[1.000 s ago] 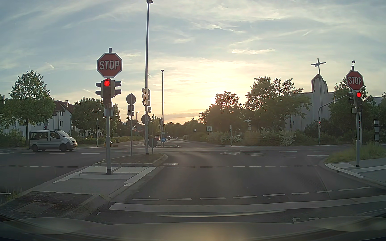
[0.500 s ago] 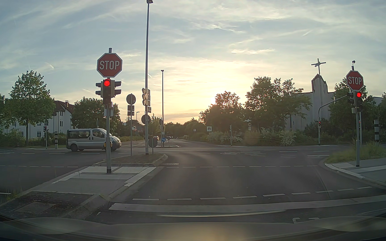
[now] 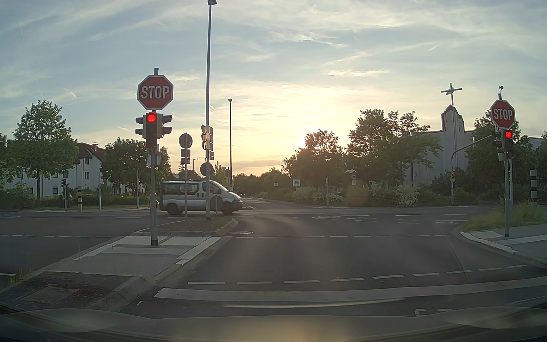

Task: Follow the waypoints while adhering to traffic rules and regulations

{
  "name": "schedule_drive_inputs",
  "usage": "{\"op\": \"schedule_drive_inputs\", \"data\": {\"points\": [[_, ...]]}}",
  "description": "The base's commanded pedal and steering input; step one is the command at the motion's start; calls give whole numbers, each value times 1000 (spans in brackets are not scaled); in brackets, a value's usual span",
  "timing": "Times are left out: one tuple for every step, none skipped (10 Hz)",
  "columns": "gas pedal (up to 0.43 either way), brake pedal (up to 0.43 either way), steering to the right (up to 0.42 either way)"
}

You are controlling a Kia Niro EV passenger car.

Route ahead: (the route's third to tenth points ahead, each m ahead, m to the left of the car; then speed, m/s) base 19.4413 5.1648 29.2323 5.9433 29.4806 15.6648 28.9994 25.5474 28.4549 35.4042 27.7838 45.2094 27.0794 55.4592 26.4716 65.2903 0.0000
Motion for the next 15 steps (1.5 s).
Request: {"op": "schedule_drive_inputs", "data": {"points": [[0, 421, 7], [0, 421, 7], [0, 415, 7], [0, 421, 7], [0, 421, 7], [0, 421, 7], [0, 421, 7], [0, 421, 8], [0, 421, 7], [0, 421, 8], [0, 415, 8], [0, 421, 8], [0, 421, 7], [0, 421, 8], [0, 421, 7]]}}
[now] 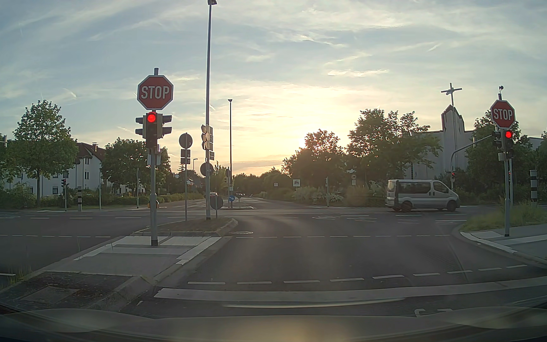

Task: Follow the waypoints while adhering to traffic rules and regulations

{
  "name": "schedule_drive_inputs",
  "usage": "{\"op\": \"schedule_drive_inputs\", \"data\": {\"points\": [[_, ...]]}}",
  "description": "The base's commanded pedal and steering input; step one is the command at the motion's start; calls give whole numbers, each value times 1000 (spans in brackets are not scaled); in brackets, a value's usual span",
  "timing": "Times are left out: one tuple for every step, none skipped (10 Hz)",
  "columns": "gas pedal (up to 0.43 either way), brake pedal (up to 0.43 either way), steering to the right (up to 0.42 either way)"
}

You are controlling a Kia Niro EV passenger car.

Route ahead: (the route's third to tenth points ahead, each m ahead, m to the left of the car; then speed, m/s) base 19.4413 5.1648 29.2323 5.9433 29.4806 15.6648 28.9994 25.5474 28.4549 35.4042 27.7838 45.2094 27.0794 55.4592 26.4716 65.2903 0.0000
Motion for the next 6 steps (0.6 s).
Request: {"op": "schedule_drive_inputs", "data": {"points": [[0, 421, 8], [0, 421, 7], [0, 421, 7], [0, 421, 8], [0, 421, 7], [0, 421, 7]]}}
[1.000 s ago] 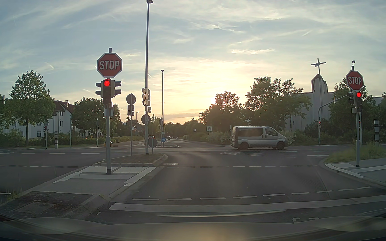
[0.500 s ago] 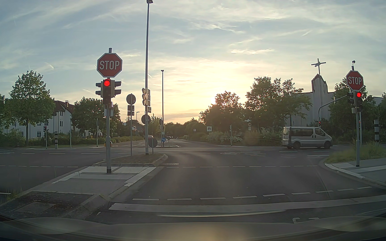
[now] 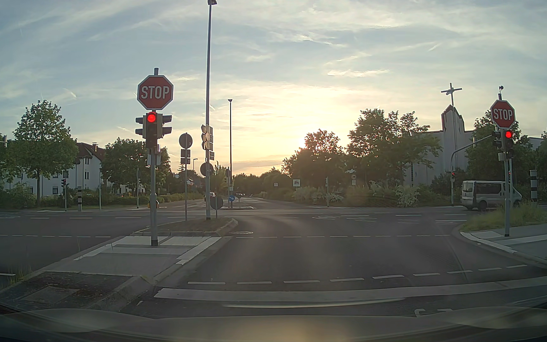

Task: Follow the waypoints while adhering to traffic rules and regulations

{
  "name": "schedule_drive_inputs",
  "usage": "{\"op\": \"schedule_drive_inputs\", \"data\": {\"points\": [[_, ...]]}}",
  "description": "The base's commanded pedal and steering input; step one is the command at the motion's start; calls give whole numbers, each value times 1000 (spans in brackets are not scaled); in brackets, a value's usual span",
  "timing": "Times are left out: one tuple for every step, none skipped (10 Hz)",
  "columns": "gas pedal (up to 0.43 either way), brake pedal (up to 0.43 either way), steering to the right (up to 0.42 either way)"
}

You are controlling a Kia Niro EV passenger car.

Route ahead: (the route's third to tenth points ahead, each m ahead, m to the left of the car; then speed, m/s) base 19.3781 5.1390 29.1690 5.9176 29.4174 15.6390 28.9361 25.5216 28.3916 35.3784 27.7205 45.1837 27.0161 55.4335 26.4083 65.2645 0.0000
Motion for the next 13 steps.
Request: {"op": "schedule_drive_inputs", "data": {"points": [[0, 415, 7], [0, 421, 7], [0, 421, 7], [0, 421, 7], [0, 421, 8], [0, 421, 8], [0, 421, 7], [0, 421, 8], [0, 415, 7], [0, 421, 8], [0, 421, 8], [0, 421, 7], [0, 421, 7]]}}
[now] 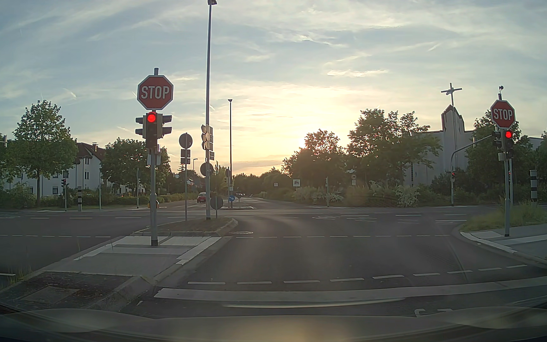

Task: Follow the waypoints while adhering to traffic rules and regulations

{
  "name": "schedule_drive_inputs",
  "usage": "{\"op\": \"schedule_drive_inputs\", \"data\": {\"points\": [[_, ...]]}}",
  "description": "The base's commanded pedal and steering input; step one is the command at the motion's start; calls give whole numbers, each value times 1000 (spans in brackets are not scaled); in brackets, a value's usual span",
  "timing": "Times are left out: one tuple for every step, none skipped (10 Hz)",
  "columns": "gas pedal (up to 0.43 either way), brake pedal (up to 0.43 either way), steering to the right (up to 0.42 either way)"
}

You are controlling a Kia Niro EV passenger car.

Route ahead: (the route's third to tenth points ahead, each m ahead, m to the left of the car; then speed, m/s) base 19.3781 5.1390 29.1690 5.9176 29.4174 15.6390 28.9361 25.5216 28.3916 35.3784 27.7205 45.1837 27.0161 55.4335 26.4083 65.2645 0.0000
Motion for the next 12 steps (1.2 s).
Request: {"op": "schedule_drive_inputs", "data": {"points": [[0, 415, 7], [0, 421, 8], [0, 421, 8], [0, 421, 7], [0, 421, 7], [0, 421, 7], [0, 421, 7], [0, 415, 7], [0, 421, 7], [0, 421, 8], [0, 421, 8], [0, 421, 8]]}}
